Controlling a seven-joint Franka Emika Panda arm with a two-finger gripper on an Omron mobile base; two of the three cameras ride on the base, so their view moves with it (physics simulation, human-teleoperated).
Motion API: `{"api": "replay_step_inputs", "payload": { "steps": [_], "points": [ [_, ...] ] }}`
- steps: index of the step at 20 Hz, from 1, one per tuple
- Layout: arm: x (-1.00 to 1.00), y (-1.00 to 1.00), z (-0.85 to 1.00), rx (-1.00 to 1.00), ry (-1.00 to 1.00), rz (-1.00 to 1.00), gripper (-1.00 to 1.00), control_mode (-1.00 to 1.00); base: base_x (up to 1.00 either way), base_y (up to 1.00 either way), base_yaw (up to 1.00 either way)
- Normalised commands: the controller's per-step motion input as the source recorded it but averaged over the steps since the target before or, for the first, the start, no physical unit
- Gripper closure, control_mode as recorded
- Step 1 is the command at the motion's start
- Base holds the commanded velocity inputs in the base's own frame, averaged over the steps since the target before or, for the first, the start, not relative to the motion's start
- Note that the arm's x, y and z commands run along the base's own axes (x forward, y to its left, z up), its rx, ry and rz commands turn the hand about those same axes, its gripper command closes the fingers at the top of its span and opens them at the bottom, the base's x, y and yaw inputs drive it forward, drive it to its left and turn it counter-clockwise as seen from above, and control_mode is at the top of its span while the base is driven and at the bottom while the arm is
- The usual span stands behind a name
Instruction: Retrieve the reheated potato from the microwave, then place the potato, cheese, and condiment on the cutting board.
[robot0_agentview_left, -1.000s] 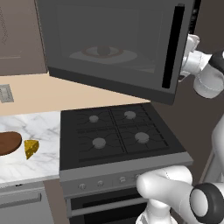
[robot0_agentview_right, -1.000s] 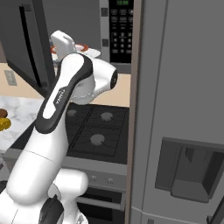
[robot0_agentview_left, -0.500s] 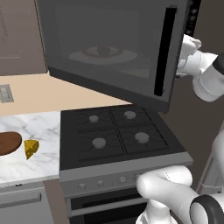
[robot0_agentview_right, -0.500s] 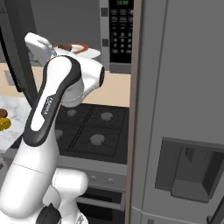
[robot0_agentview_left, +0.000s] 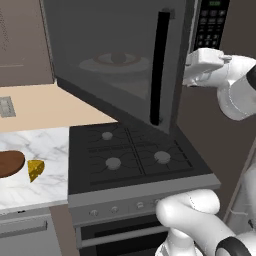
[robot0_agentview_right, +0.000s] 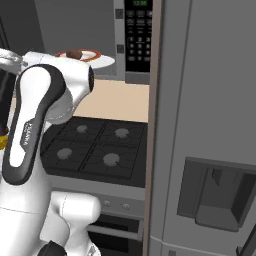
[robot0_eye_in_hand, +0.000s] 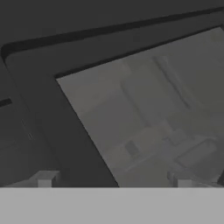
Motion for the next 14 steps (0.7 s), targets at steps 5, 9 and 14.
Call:
{"api": "replay_step_inputs", "payload": {
  "steps": [5,9,14],
  "points": [
    [-0.59,0.82,0.00,-0.12,-0.26,0.06,-1.00,-1.00,0.00,0.00,0.00],
    [-0.23,0.78,0.00,-0.11,-0.22,0.02,-1.00,-1.00,0.00,0.00,0.00],
    [-0.01,0.51,0.00,-0.09,-0.20,0.00,-1.00,-1.00,0.00,0.00,0.00]
  ]
}}
